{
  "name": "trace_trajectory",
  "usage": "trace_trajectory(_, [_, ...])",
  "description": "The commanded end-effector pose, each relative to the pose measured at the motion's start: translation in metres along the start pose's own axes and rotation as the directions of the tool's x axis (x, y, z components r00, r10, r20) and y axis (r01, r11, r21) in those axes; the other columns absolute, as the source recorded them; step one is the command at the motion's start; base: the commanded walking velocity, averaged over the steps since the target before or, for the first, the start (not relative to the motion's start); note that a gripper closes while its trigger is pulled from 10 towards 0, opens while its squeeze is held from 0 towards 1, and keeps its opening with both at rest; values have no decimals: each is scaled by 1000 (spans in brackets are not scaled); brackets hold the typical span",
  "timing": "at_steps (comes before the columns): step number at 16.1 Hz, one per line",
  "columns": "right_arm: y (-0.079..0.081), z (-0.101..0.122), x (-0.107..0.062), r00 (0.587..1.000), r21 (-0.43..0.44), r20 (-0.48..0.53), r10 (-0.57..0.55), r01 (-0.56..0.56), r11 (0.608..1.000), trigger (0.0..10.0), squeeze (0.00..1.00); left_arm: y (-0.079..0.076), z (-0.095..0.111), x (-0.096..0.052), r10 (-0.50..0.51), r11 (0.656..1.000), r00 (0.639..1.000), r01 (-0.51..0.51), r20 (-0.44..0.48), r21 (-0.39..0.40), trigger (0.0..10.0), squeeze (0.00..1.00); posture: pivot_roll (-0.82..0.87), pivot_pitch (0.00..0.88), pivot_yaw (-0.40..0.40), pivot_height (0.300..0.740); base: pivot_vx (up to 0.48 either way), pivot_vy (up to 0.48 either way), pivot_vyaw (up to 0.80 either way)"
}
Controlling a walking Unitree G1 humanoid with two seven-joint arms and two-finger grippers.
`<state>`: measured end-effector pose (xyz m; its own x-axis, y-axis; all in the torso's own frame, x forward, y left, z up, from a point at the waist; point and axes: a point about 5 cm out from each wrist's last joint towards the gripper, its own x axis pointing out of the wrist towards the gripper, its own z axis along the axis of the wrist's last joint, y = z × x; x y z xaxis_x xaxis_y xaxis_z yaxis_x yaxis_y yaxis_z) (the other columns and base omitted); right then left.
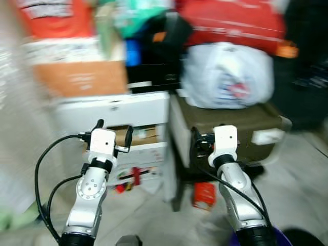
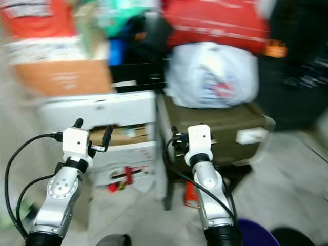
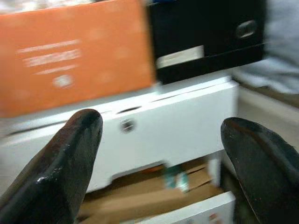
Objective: Clean up the room
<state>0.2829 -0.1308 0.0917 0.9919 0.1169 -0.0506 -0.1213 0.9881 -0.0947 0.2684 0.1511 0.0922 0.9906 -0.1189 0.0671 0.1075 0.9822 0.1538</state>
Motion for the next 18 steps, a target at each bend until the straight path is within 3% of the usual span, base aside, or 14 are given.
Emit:
trace_trajectory(1, [-2,8,1,999,-3,34,0,0,1000,10000,0,2,4,0,9,1000,1000,-10,9,9,10000,0,1,0,3,740,0,0,800])
trace_trajectory(9, [-17,27,-14,995,-33,94,-25,29,999,10000,0,19,6,-25,63,998,998,-62,-13,18,10000,0,7,0,5,740,0,0,800])
trace_trajectory(11, [-22,20,-26,997,-45,67,-50,53,998,10000,0,19,2,-35,64,998,997,-64,-37,15,10000,0,7,0,6,740,0,0,800])
trace_trajectory(18, [-20,8,-41,999,-27,-1,-37,37,999,10000,0,23,2,-42,87,996,994,-86,-66,12,10000,0,8,0,2,740,0,0,800])
